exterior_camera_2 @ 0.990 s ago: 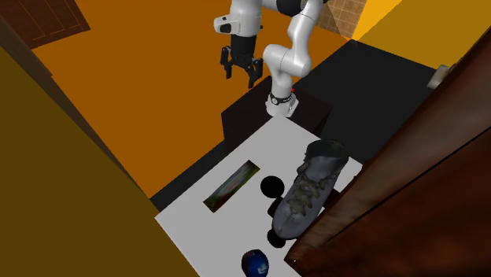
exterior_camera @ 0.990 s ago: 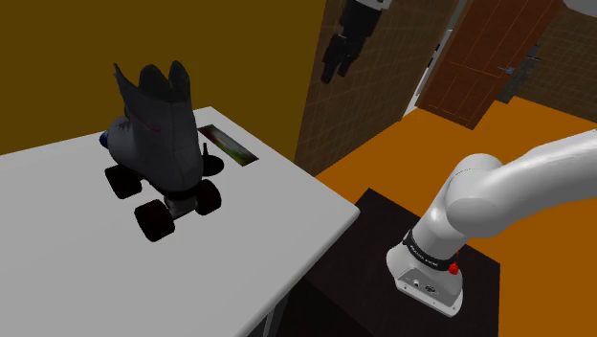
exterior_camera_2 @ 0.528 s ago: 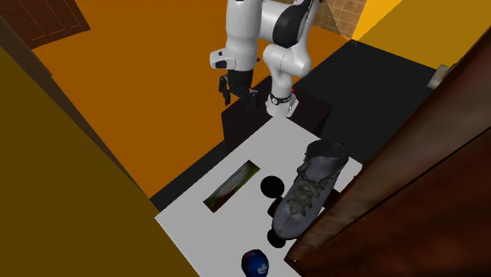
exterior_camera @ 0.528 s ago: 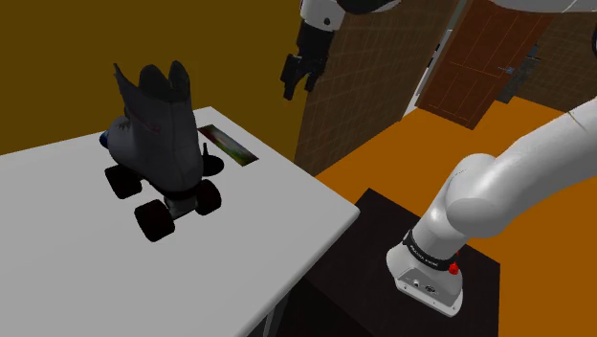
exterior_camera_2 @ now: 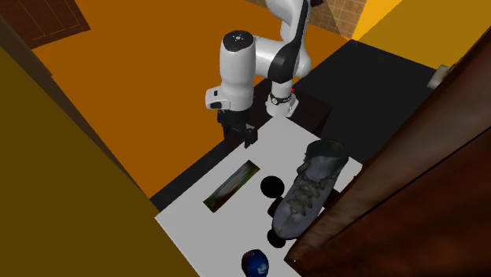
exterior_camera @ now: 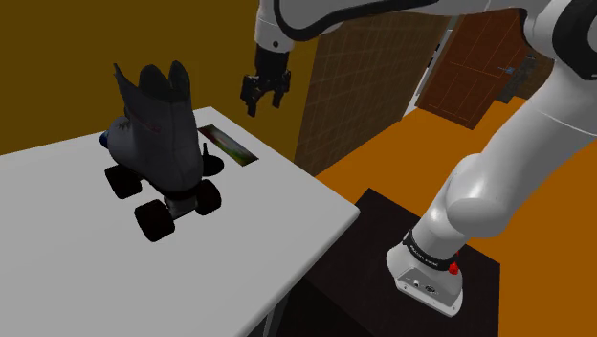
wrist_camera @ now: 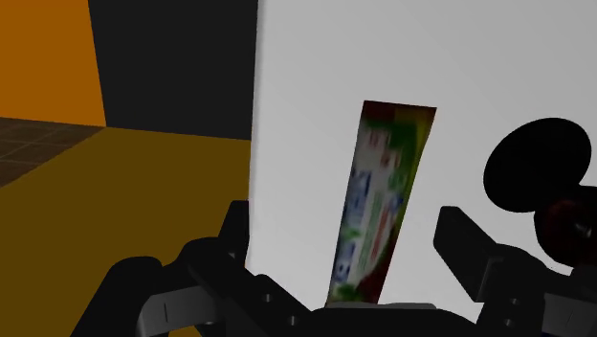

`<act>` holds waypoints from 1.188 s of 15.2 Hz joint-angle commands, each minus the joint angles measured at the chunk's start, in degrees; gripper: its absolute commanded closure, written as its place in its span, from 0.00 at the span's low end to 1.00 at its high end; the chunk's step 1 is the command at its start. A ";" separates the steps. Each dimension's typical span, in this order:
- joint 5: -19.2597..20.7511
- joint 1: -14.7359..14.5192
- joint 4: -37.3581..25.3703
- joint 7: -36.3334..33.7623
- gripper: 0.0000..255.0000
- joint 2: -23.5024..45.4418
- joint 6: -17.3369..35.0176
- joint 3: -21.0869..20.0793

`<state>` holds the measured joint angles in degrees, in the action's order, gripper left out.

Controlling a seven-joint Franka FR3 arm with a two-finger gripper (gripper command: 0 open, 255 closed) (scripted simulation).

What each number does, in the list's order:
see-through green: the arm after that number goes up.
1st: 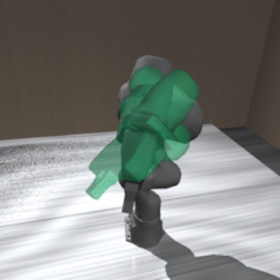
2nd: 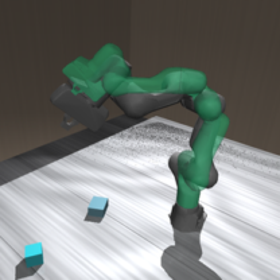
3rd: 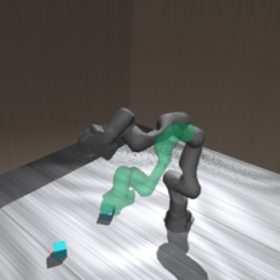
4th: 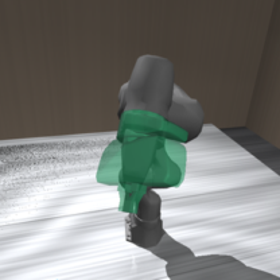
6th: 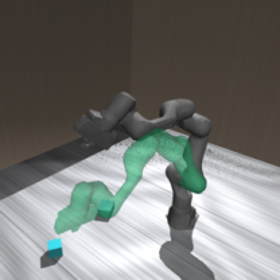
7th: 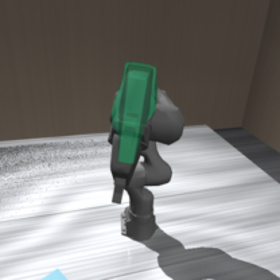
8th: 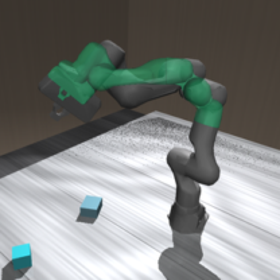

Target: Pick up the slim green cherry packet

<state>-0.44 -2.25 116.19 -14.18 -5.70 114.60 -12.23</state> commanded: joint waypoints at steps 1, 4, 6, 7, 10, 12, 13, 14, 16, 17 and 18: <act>0.89 -0.22 -2.84 -1.92 0.00 4.58 0.88 -0.59; 2.39 -0.97 -7.86 -4.88 0.00 11.52 1.43 -1.23; 3.40 -1.65 -11.61 -6.72 0.00 16.22 1.47 -1.43; 3.89 -2.04 -13.62 -7.59 0.00 18.60 1.39 -1.46; 4.95 -3.11 -18.74 -9.48 0.00 24.30 0.92 -1.36; 5.10 -3.15 -17.86 -9.57 0.00 24.79 2.28 -1.28; 5.18 -3.17 -17.44 -9.62 0.00 25.05 2.95 -1.25; 5.26 -3.18 -17.03 -9.68 0.00 25.32 3.62 -1.22; 5.44 -3.22 -16.26 -9.79 0.00 25.89 4.95 -1.15; 5.59 -3.25 -15.69 -9.88 0.00 26.37 5.98 -1.09; 5.59 -3.25 -15.68 -9.88 0.00 26.37 5.98 -1.09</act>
<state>5.10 -5.52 100.28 -24.06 20.49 120.15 -13.35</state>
